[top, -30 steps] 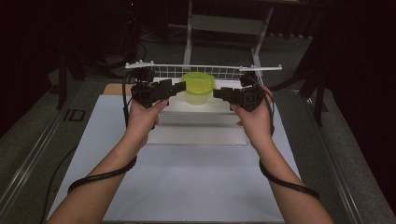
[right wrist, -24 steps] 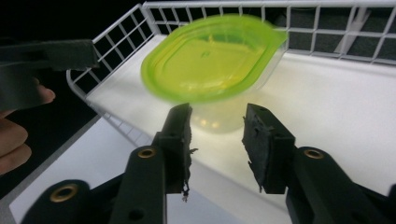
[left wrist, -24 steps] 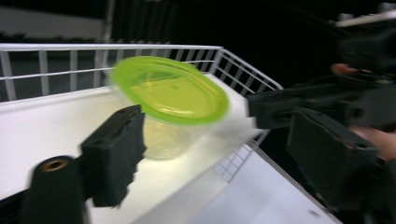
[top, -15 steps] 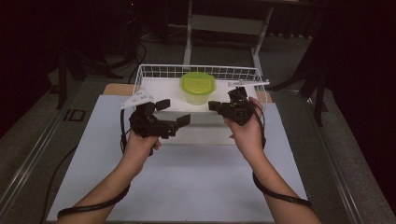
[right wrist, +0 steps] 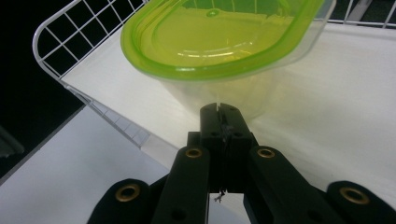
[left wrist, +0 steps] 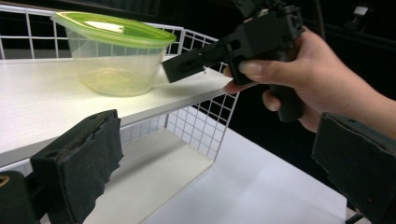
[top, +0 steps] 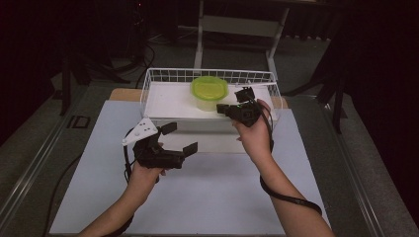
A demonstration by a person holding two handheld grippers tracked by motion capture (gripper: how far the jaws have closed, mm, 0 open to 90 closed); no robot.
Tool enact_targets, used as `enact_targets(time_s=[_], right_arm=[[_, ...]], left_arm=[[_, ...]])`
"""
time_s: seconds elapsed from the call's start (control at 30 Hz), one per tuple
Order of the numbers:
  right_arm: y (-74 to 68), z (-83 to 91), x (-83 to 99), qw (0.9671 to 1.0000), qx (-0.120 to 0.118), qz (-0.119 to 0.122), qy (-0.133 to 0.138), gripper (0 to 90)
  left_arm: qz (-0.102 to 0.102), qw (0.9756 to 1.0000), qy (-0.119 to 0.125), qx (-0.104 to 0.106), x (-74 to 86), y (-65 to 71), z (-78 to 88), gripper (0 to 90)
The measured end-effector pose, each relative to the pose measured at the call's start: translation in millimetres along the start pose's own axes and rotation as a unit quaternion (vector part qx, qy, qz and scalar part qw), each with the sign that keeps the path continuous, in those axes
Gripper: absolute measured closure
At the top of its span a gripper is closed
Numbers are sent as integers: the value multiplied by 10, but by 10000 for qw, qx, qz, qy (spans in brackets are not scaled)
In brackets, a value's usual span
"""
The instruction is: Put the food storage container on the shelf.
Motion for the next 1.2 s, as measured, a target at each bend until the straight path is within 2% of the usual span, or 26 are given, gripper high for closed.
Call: enact_targets(time_s=[0.17, 0.27, 0.37, 0.47, 0.5, 0.57, 0.67, 0.7, 0.77, 0.87, 0.93, 1.1, 1.2], right_arm=[[-23, -16, -4, 10000, 19, 18, -8, 875], [-42, 49, 34, 9999, 6, 105, 40, 842], [-75, 148, 91, 9994, -61, 299, 154, 741], [-135, 259, 163, 9957, -67, 835, 387, 598], [-147, 294, 190, 9949, -95, 898, 449, 574], [-167, 351, 246, 9935, -219, 983, 529, 457], [-179, 424, 353, 9897, -448, 1224, 600, 279], [-184, 442, 397, 9883, -557, 1280, 611, 241], [-179, 468, 475, 9867, -602, 1337, 707, 184], [-162, 483, 547, 9860, -623, 1354, 743, 175], [-117, 502, 650, 9865, -705, 1262, 774, 174], [1, 520, 878, 9868, -667, 1275, 748, 173], [51, 524, 956, 9872, -613, 1280, 722, 173]], left_arm=[[-17, 10000, -41, 11, 37, 30, -8, 23], [-122, 9999, -42, -2, 58, 54, 14, 23], [-223, 9997, -18, 16, 72, 79, 42, 23], [-338, 9994, 9, 52, 70, 105, 75, 23], [-364, 9993, 24, 35, 66, 116, 83, 23], [-453, 9989, 58, 52, 65, 134, 91, 23], [-556, 9984, 49, 90, 82, 173, 89, 23], [-574, 9982, 49, 135, 90, 185, 88, 23], [-611, 9978, 67, 236, 110, 218, 85, 23], [-700, 9972, 48, 242, 141, 247, 81, 23], [-717, 9968, 90, 337, 203, 297, 94, 23], [-910, 9950, 23, 400, 313, 359, 135, 23], [-903, 9949, 37, 438, 360, 382, 158, 23]])
Point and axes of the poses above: each handheld gripper's, and its own axes: z roughly backward along the jaws, x roughly out of its underside, y roughly to its right, the point moved 5 cm from there along -z, roughly forward along the jaws, and after that the axes turned 15 degrees about -z, right-handed, at the moved point
